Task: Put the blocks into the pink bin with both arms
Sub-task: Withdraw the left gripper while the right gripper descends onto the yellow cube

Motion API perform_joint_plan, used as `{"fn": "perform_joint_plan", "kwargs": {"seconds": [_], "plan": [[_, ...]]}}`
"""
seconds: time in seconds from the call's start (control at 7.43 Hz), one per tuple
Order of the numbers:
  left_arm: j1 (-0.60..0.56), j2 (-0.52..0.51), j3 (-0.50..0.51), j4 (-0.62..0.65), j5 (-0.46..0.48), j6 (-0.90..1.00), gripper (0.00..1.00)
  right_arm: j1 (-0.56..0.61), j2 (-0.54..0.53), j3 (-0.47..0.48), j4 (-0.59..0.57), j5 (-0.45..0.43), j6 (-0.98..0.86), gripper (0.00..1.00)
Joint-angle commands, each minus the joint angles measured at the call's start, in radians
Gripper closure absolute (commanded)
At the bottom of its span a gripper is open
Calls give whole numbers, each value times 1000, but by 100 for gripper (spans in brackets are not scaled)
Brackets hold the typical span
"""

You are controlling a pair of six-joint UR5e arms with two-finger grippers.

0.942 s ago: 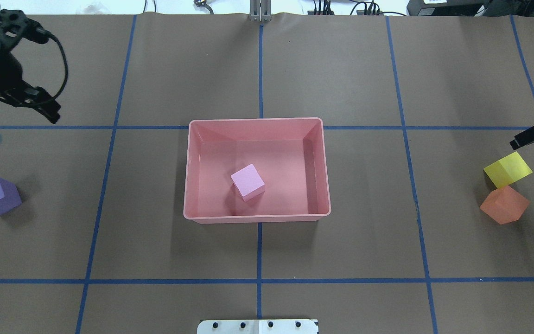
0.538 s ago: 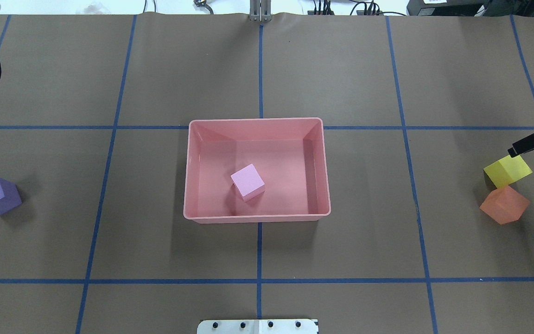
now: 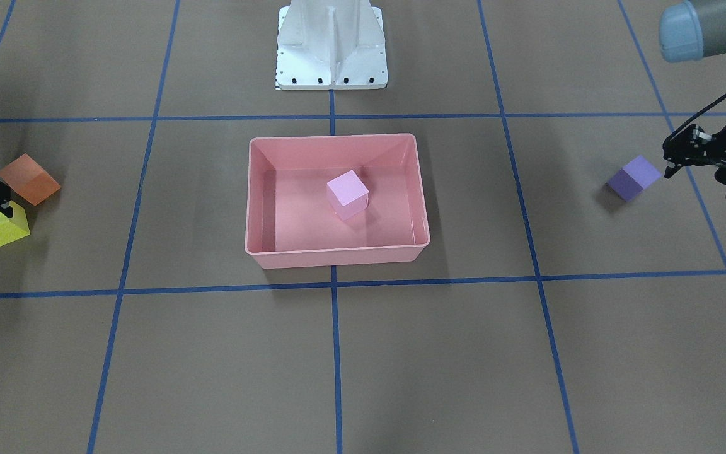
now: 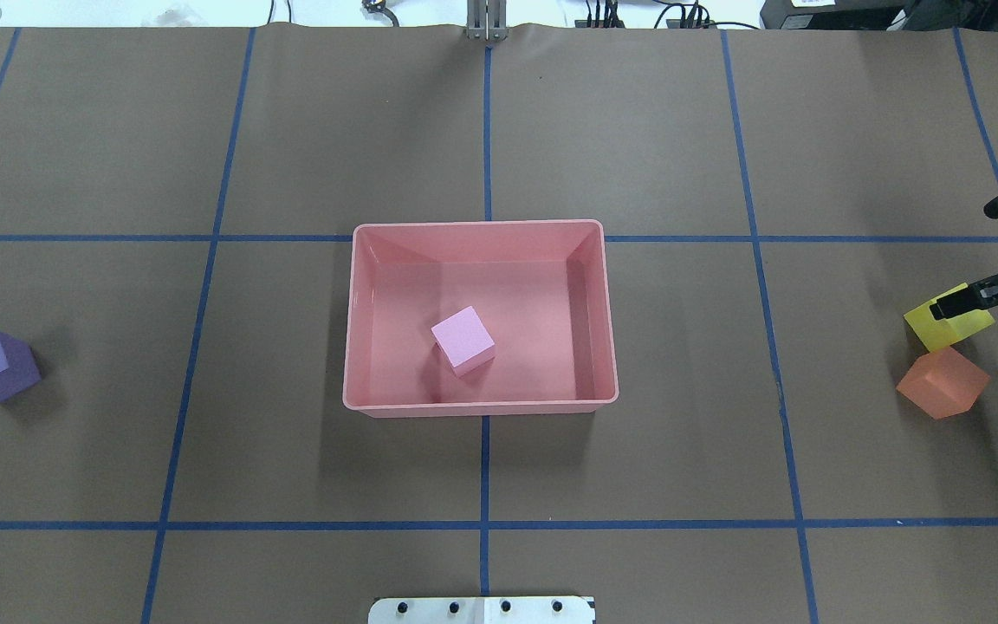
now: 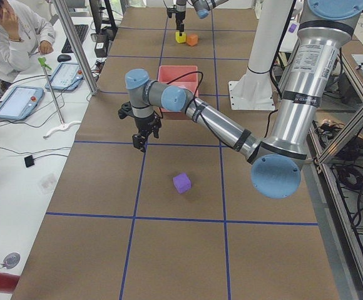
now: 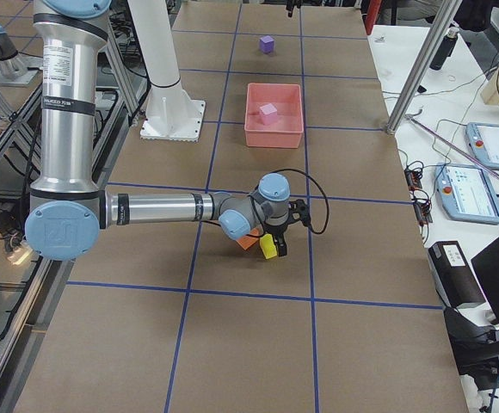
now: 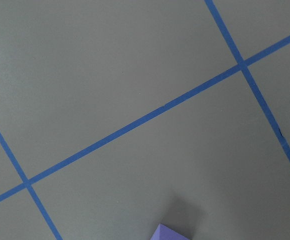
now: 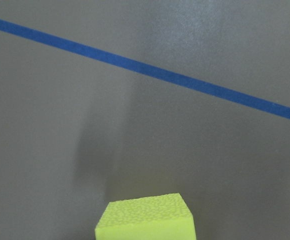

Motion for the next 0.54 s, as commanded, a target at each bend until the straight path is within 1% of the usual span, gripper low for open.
{"fn": "perform_joint_plan", "kwargs": {"seconds": [0.0, 0.13, 0.27, 0.4], "plan": [[-1, 1, -5, 0, -3, -3, 0, -33, -2, -8, 13, -18, 11, 0], [-1, 1, -7, 0, -19, -4, 0, -50, -4, -8, 12, -27, 11, 0], [-1, 3, -7, 0, -20, -4, 0, -55, -4, -9, 10, -32, 9, 37], [-2, 3, -5, 0, -20, -6, 0, -57, -1, -9, 3, -29, 9, 88]]}}
